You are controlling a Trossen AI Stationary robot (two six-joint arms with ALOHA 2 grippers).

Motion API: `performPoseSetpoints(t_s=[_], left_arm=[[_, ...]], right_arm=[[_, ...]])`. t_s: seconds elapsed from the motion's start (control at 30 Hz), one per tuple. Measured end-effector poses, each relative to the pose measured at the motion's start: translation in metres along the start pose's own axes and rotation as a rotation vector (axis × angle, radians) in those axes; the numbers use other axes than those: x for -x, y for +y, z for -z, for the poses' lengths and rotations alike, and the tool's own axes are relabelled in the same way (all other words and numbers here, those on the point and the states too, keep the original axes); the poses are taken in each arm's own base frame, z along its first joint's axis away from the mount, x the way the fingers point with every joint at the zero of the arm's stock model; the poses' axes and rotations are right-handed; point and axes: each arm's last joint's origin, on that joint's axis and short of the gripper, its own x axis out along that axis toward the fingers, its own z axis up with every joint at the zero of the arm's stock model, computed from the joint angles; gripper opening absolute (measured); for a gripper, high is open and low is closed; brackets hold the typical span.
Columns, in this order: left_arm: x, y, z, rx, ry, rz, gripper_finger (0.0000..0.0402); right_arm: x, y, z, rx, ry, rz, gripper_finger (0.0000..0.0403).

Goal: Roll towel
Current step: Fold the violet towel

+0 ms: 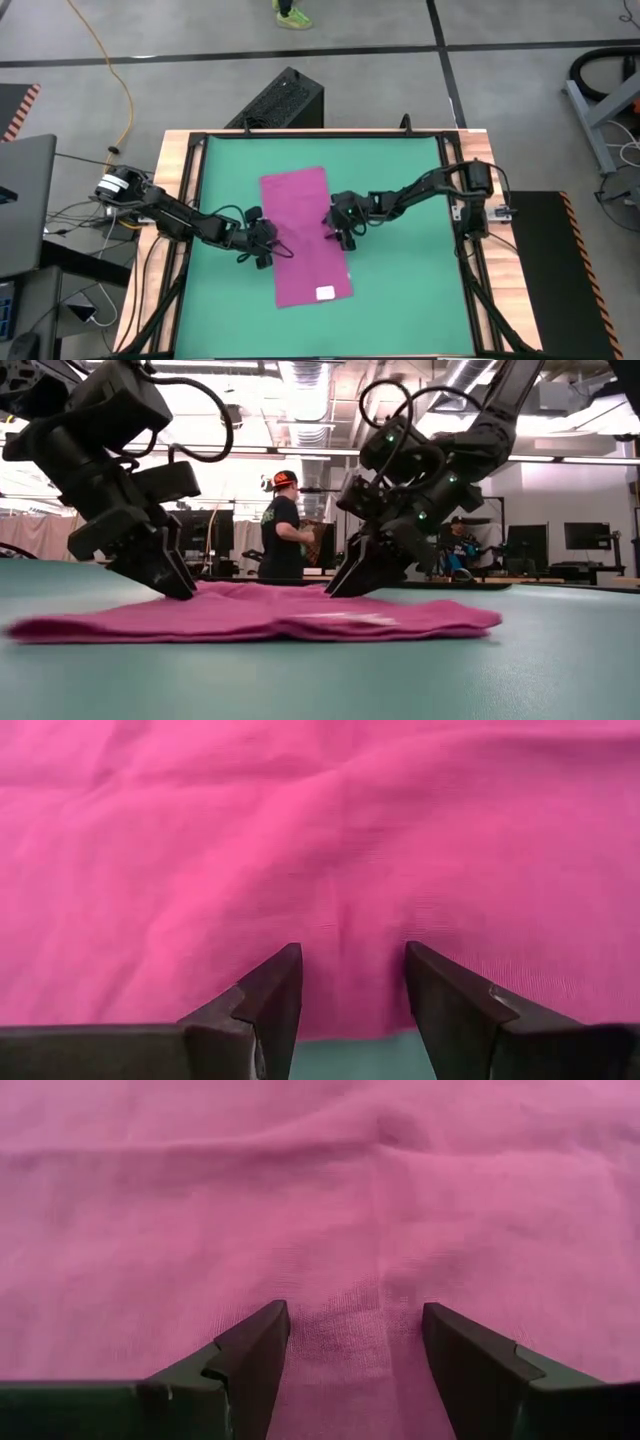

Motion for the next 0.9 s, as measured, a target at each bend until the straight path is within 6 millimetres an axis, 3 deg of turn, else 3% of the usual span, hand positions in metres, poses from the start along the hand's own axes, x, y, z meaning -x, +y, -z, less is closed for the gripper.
performPoseSetpoints(t_s=[0.27,0.57,0.7,0.9], left_arm=[[0.001,-0.001,0.001,-0.033,0.03,0.024,0.0167],[0.031,-0.007,-0.014,-0.049,-0.008,0.099,0.0167],[0.045,-0.001,-0.019,-0.018,-0.079,0.034,0.0167],[0.047,0.002,-0.021,-0.016,-0.17,-0.007,0.0167]], right_arm=[[-0.003,0.024,-0.006,0.077,0.005,0.133,0.0257],[-0.001,0.025,-0.012,0.085,-0.048,0.139,0.0257],[0.0,0.025,-0.015,0.089,-0.075,0.139,0.0257],[0.001,0.023,-0.02,0.099,-0.12,0.134,0.0257]])
